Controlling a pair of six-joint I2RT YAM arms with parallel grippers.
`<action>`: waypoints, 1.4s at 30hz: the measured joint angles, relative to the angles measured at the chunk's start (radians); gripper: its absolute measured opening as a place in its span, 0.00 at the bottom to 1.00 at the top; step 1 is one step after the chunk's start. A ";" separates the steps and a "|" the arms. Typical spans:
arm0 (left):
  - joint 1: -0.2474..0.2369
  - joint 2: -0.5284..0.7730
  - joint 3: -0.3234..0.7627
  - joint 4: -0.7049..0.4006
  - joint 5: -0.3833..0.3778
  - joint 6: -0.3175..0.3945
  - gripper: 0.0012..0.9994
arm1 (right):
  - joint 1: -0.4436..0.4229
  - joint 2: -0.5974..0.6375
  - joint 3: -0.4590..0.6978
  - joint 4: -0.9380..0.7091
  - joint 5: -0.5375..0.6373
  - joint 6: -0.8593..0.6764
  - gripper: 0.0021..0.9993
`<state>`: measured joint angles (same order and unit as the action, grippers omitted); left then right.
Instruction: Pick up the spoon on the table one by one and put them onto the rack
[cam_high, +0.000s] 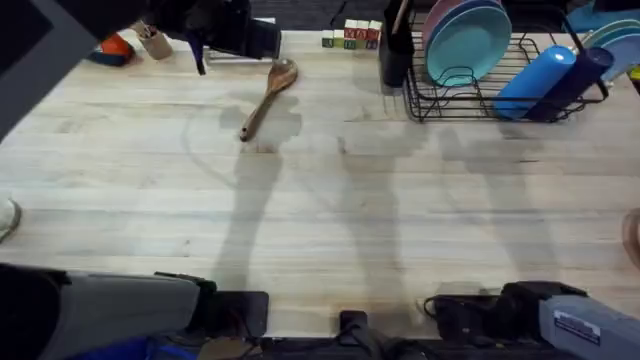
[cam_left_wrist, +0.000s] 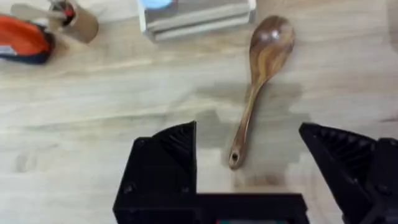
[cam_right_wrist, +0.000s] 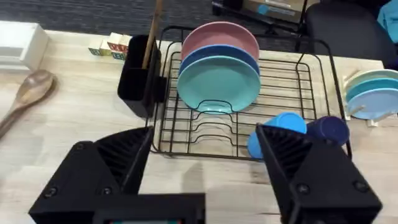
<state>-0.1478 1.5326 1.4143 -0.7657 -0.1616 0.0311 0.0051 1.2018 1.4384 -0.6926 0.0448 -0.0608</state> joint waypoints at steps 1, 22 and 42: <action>0.000 0.000 -0.012 0.028 0.004 0.003 0.99 | 0.000 0.000 0.000 0.000 0.000 0.000 1.00; 0.001 0.294 -0.076 0.183 0.028 0.044 0.99 | 0.000 0.000 0.000 0.000 0.000 0.000 1.00; 0.018 0.402 -0.079 0.332 0.117 0.044 0.99 | 0.000 0.000 0.000 0.000 0.000 0.000 1.00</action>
<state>-0.1303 1.9347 1.3350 -0.4339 -0.0441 0.0753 0.0051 1.2017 1.4384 -0.6926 0.0448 -0.0608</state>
